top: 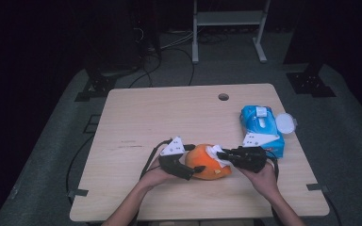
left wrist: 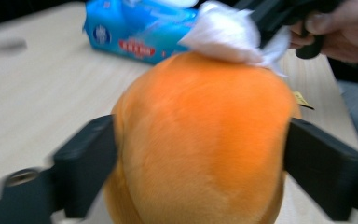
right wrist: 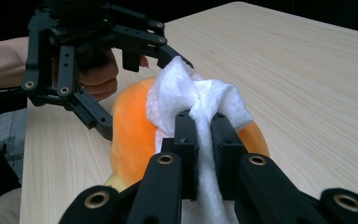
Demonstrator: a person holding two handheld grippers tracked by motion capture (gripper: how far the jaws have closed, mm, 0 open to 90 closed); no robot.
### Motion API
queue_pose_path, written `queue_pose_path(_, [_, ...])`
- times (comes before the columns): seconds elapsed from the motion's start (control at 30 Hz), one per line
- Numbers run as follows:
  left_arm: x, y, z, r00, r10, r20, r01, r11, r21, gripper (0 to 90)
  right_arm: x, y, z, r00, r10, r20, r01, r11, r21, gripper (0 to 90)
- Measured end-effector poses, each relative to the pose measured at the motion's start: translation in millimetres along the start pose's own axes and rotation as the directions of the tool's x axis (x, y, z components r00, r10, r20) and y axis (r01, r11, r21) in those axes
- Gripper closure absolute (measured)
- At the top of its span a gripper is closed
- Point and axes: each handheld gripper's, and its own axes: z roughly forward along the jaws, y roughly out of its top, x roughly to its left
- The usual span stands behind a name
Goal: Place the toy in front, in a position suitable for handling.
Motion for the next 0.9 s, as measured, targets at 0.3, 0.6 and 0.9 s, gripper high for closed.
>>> queue_pose_path(0.3, [-4.1, -2.2, -1.5, 0.9999, 0.009, 0.009, -0.009, 0.9993, 0.035, 23.9, 22.7, 5.9, 5.9, 0.9975, -0.069, 0.014, 0.069, 0.998, 0.002, 82.4])
queue_pose_path(0.6, [-2.5, -3.5, -1.6, 0.9991, 0.043, -0.001, -0.043, 0.9981, 0.045, 26.1, 19.7, 7.5, 6.6, 0.9973, -0.071, 0.018, 0.071, 0.997, 0.004, 82.2])
queue_pose_path(0.9, [7.0, -8.7, -5.3, 0.9995, -0.018, 0.027, 0.017, 0.9982, 0.058, 20.9, 1.7, -9.6, -7.5, 0.9989, 0.01, 0.045, -0.01, 1.0, 0.013, 82.2])
